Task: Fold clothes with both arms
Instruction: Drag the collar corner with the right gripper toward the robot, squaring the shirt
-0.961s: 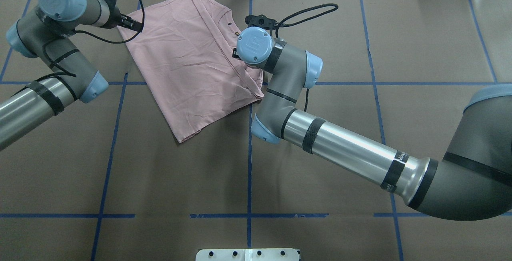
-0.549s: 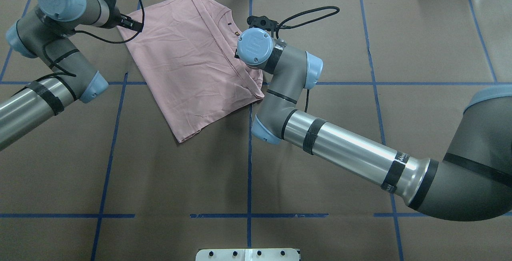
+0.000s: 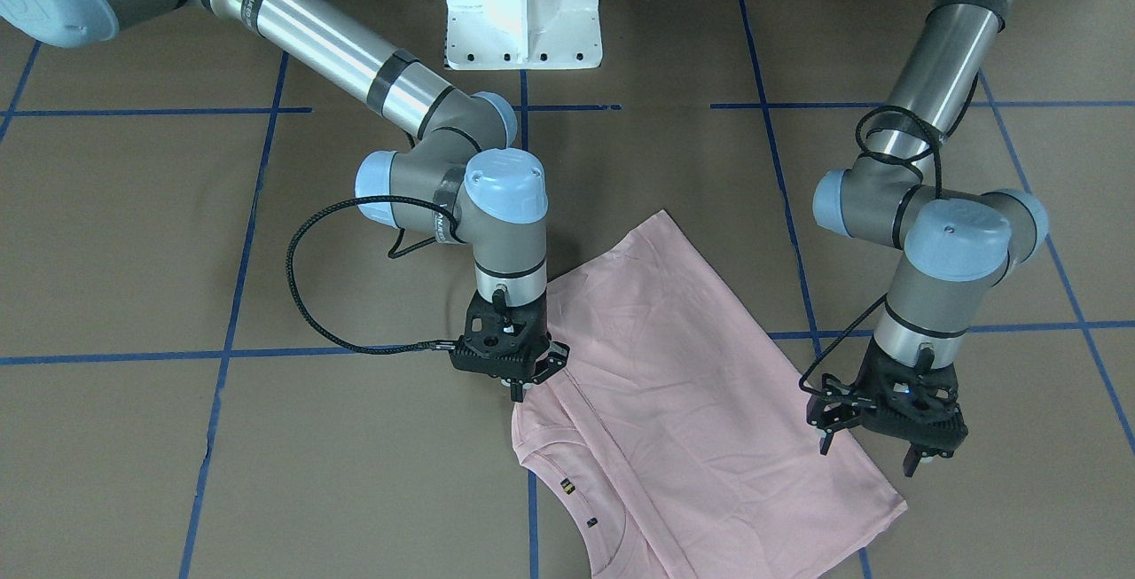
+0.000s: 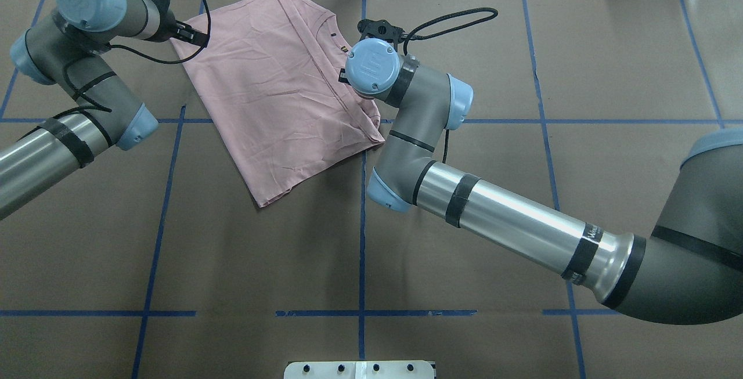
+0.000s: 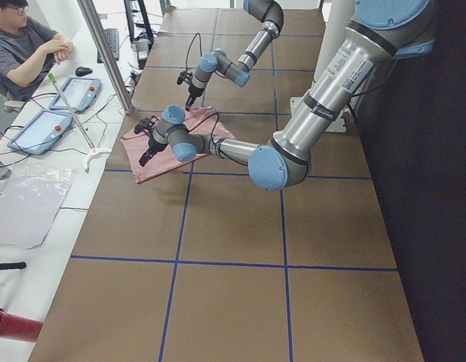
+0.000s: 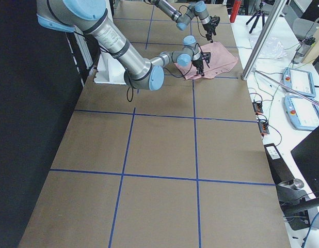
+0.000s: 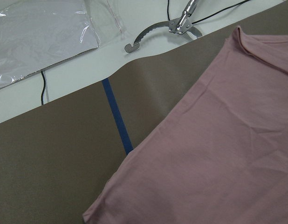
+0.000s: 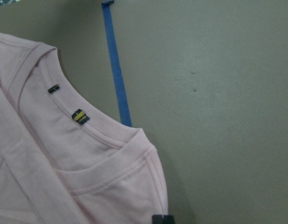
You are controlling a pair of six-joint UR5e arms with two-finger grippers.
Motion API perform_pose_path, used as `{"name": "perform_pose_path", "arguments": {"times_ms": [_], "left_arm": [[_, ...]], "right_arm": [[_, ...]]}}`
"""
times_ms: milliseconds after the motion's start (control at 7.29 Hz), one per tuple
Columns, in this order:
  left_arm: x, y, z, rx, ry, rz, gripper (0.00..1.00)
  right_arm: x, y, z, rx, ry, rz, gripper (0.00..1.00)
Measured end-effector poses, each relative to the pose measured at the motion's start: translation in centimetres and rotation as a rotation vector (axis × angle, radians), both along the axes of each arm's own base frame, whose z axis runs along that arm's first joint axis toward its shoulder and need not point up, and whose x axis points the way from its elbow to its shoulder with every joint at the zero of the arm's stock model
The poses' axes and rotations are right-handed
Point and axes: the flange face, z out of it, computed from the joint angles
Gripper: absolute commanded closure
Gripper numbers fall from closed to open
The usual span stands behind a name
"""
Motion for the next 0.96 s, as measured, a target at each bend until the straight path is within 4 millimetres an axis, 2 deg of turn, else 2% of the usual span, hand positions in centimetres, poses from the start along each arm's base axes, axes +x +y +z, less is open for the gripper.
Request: {"name": "perform_pose_path", "arguments": {"times_ms": [549,686,824,961], "left_arm": [[0.0,0.1,-0.3,0.005,0.004,0.001,0.00],[0.1,0.1,-0.4,0.005,0.004,0.001,0.00],[0.1,0.1,-0.4,0.004,0.006,0.001,0.00],[0.2,0.1,-0.5,0.003,0.009,-0.001,0.00]], "right_arm": [[1.5,1.0,0.8,0.006,-0.011,0.000,1.00],[3.0,2.4,1.9,0.011,-0.015,-0.002,1.00],[4.6,5.1,3.7,0.028,-0.018,-0.004,1.00],[6.3,9.2,5.5,0.059,-0.022,-0.010,1.00]]}}
